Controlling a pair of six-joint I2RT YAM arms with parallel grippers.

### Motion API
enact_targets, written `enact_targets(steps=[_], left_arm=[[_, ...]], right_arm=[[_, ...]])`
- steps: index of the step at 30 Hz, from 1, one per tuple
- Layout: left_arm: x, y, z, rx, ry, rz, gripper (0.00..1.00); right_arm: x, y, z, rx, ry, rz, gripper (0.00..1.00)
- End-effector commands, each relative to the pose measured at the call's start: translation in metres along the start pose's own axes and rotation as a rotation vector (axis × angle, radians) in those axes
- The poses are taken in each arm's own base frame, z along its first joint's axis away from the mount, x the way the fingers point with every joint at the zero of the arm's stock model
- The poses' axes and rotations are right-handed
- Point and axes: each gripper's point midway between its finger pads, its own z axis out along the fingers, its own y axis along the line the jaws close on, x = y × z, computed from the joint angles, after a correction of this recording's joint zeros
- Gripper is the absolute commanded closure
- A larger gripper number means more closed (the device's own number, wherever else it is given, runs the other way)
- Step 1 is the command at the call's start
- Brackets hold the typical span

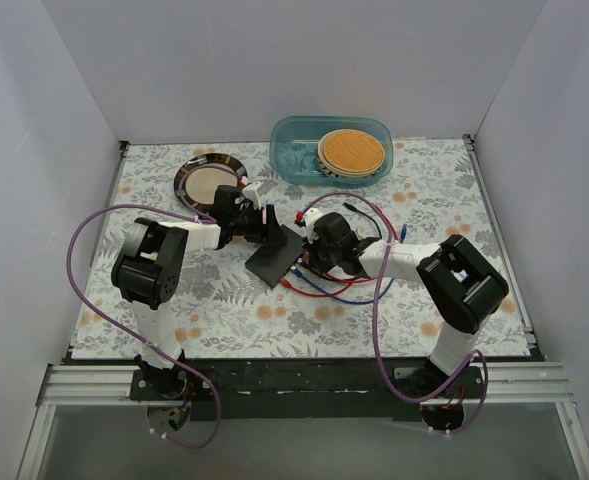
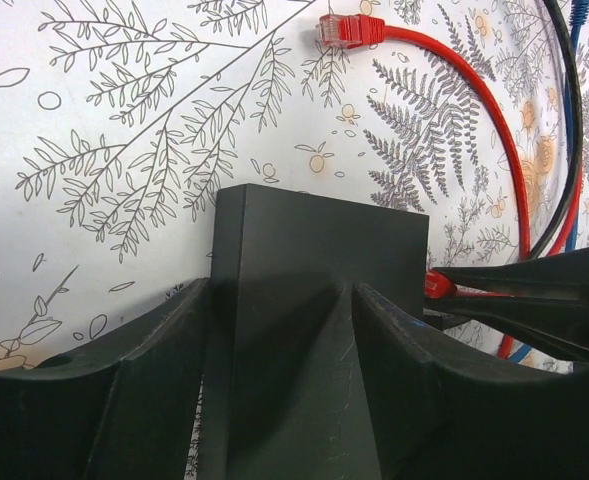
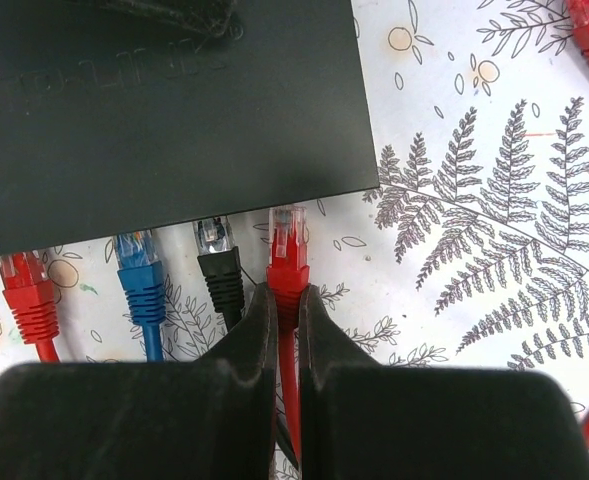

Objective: Insert the plug into the switch port

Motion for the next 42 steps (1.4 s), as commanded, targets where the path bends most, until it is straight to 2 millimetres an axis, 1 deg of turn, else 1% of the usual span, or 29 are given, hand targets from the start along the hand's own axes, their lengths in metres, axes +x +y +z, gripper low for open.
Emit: enact_targets(steps=[1, 2, 4, 7, 10, 13, 14, 17, 19, 24, 27, 31, 32, 36, 41, 42], left_arm=[[0.066, -0.065, -0.001, 0.256, 0.233, -0.089, 0.48], [0.069, -0.065, 0.0, 0.256, 0.238, -0.088, 0.48], [0.069, -0.065, 0.0, 0.256, 0.237, -0.087, 0.48], [0.071, -0.068, 0.001, 0.268, 0.24, -0.078, 0.48], [0.071, -0.069, 0.003, 0.276, 0.242, -0.067, 0.48], [0.069, -0.068, 0.005, 0.272, 0.237, -0.06, 0.47], [0.067, -0.067, 0.007, 0.263, 0.233, -0.057, 0.47], [0.061, -0.065, 0.009, 0.249, 0.22, -0.042, 0.45], [0.058, -0.064, 0.009, 0.24, 0.217, -0.033, 0.45], [0.059, -0.066, 0.007, 0.241, 0.224, -0.032, 0.45], [0.066, -0.065, 0.004, 0.238, 0.236, -0.038, 0.45], [0.082, -0.062, -0.004, 0.225, 0.261, -0.053, 0.46], [0.084, -0.063, -0.005, 0.225, 0.264, -0.056, 0.46], [0.088, -0.063, -0.009, 0.22, 0.264, -0.059, 0.47], [0.086, -0.066, -0.011, 0.225, 0.258, -0.054, 0.47], [0.086, -0.066, -0.011, 0.225, 0.258, -0.056, 0.47]], right_arm=[[-0.113, 0.017, 0.001, -0.06, -0.373, 0.015, 0.99], [-0.116, 0.023, 0.001, -0.095, -0.378, 0.011, 0.99], [-0.118, 0.026, 0.001, -0.11, -0.38, 0.011, 0.99], [-0.124, 0.035, -0.001, -0.159, -0.395, -0.009, 0.99], [-0.126, 0.046, -0.004, -0.226, -0.396, -0.047, 0.99], [-0.123, 0.057, -0.003, -0.29, -0.363, -0.086, 0.99], [-0.118, 0.064, -0.001, -0.33, -0.342, -0.098, 0.99], [-0.11, 0.071, 0.0, -0.378, -0.288, -0.108, 0.99], [-0.104, 0.07, 0.001, -0.374, -0.263, -0.102, 0.99], [-0.096, 0.058, 0.002, -0.308, -0.235, -0.068, 0.99], [-0.096, 0.051, -0.001, -0.259, -0.245, -0.027, 0.99], [-0.106, 0.038, -0.007, -0.178, -0.305, 0.053, 0.99], [-0.102, 0.037, -0.007, -0.169, -0.304, 0.067, 0.99], [-0.108, 0.03, -0.01, -0.124, -0.339, 0.108, 0.99], [-0.109, 0.025, -0.012, -0.092, -0.341, 0.125, 0.99], [-0.109, 0.02, -0.011, -0.063, -0.344, 0.132, 0.99]])
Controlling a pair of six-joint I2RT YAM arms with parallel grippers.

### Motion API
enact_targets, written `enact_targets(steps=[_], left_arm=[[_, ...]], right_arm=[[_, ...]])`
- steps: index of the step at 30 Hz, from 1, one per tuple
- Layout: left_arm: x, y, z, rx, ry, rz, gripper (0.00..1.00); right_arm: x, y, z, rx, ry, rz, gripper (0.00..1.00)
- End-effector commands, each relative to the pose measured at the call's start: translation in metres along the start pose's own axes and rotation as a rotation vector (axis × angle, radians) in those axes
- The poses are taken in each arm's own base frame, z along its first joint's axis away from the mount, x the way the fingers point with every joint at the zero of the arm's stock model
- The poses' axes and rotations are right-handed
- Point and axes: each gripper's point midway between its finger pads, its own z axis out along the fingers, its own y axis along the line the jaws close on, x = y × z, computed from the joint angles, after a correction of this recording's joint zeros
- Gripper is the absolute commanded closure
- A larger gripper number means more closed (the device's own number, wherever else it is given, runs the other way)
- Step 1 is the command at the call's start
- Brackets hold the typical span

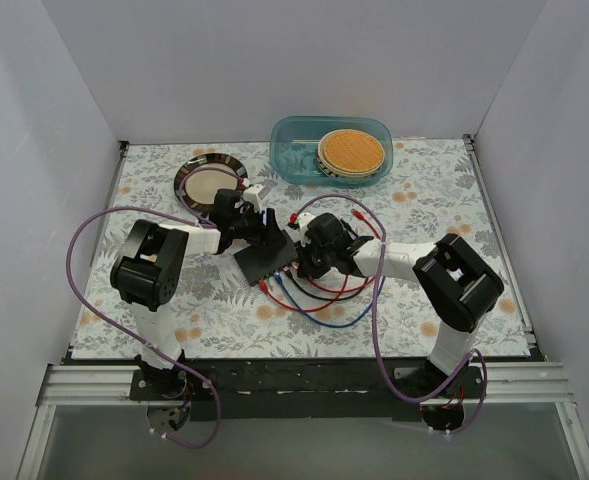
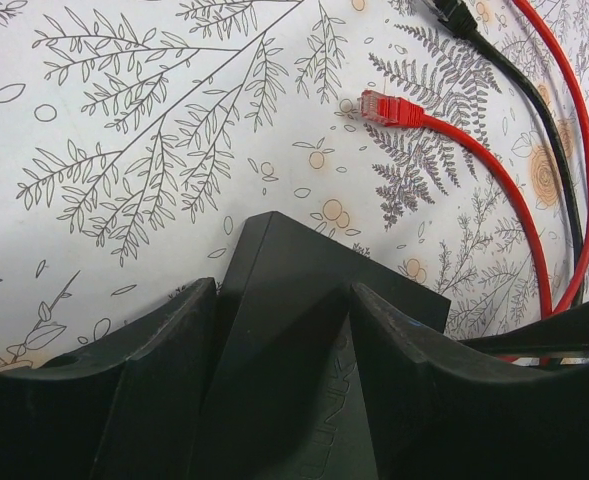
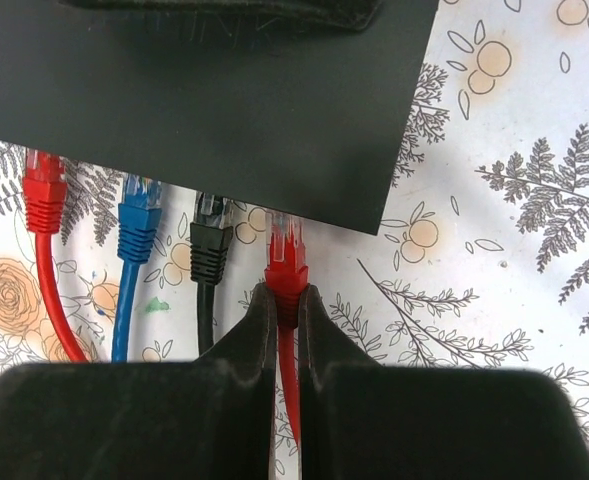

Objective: Insert the plug into the switch port

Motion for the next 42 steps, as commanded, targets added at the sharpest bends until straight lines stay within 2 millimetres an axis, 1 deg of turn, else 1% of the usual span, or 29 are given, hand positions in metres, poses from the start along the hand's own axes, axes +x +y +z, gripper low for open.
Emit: enact_targets(steps=[1, 9, 11, 12, 13, 15, 16, 18, 19, 20, 21, 24, 26, 30, 31, 33, 34, 35, 36, 37, 38, 39, 40, 41, 42], left_arm=[[0.073, -0.077, -0.013, 0.241, 0.273, -0.15, 0.47], [0.074, -0.088, -0.012, 0.263, 0.276, -0.135, 0.48], [0.072, -0.087, -0.012, 0.253, 0.272, -0.142, 0.47], [0.07, -0.083, -0.01, 0.223, 0.265, -0.142, 0.46], [0.065, -0.08, -0.009, 0.194, 0.253, -0.149, 0.4], [0.06, -0.071, -0.007, 0.137, 0.239, -0.153, 0.36], [0.058, -0.069, -0.006, 0.117, 0.233, -0.159, 0.29], [0.051, -0.063, -0.005, 0.088, 0.214, -0.176, 0.27], [0.049, -0.06, -0.005, 0.07, 0.205, -0.18, 0.26], [0.046, -0.059, -0.004, 0.062, 0.199, -0.187, 0.25], [0.043, -0.057, -0.004, 0.054, 0.192, -0.188, 0.25], [0.042, -0.053, -0.001, 0.034, 0.192, -0.202, 0.25], [0.043, -0.049, 0.001, 0.014, 0.197, -0.21, 0.25], [0.043, -0.045, 0.002, -0.005, 0.192, -0.22, 0.25], [0.042, -0.046, 0.002, -0.005, 0.19, -0.22, 0.24], [0.041, -0.046, 0.002, -0.005, 0.188, -0.22, 0.24], [0.042, -0.046, 0.002, -0.006, 0.189, -0.223, 0.25], [0.041, -0.046, 0.002, -0.004, 0.189, -0.222, 0.25], [0.041, -0.046, 0.002, -0.002, 0.189, -0.222, 0.25], [0.042, -0.046, 0.002, -0.003, 0.19, -0.223, 0.25], [0.041, -0.046, 0.002, -0.002, 0.189, -0.222, 0.25], [0.041, -0.046, 0.002, -0.004, 0.19, -0.223, 0.25], [0.04, -0.046, 0.002, -0.004, 0.189, -0.221, 0.25], [0.04, -0.046, 0.002, -0.004, 0.19, -0.221, 0.25], [0.04, -0.046, 0.002, -0.004, 0.19, -0.221, 0.25]], right_arm=[[-0.112, -0.005, -0.018, 0.078, -0.405, -0.008, 0.99], [-0.109, -0.005, -0.014, 0.088, -0.387, -0.015, 0.99], [-0.111, -0.002, -0.014, 0.071, -0.385, -0.026, 0.99], [-0.11, -0.001, -0.015, 0.067, -0.382, -0.031, 0.99], [-0.11, 0.001, -0.016, 0.06, -0.382, -0.036, 0.99], [-0.103, 0.0, -0.017, 0.063, -0.356, -0.033, 0.99], [-0.099, -0.001, -0.017, 0.067, -0.342, -0.032, 0.99], [-0.084, -0.003, -0.016, 0.077, -0.29, -0.021, 0.99], [-0.08, -0.003, -0.016, 0.077, -0.274, -0.018, 0.99], [-0.069, -0.005, -0.015, 0.083, -0.235, -0.011, 0.99], [-0.063, -0.005, -0.017, 0.084, -0.219, -0.004, 0.99], [-0.045, -0.007, -0.018, 0.089, -0.18, 0.01, 0.99], [-0.038, -0.008, -0.019, 0.09, -0.162, 0.017, 0.99], [-0.033, -0.008, -0.025, 0.091, -0.161, 0.03, 0.99], [-0.031, -0.008, -0.025, 0.093, -0.153, 0.031, 0.99], [-0.032, -0.008, -0.026, 0.094, -0.155, 0.031, 0.99], [-0.028, -0.01, -0.025, 0.102, -0.137, 0.03, 0.99], [-0.031, -0.01, -0.026, 0.107, -0.139, 0.03, 0.99], [-0.03, -0.011, -0.025, 0.112, -0.128, 0.032, 0.99], [-0.025, -0.014, -0.025, 0.133, -0.098, 0.036, 0.99], [-0.029, -0.015, -0.025, 0.143, -0.093, 0.038, 0.99], [-0.026, -0.018, -0.023, 0.155, -0.074, 0.039, 0.99], [-0.014, -0.023, -0.023, 0.187, -0.018, 0.046, 0.99], [-0.014, -0.024, -0.023, 0.19, -0.007, 0.047, 0.99], [-0.008, -0.026, -0.021, 0.203, 0.014, 0.047, 0.99]])
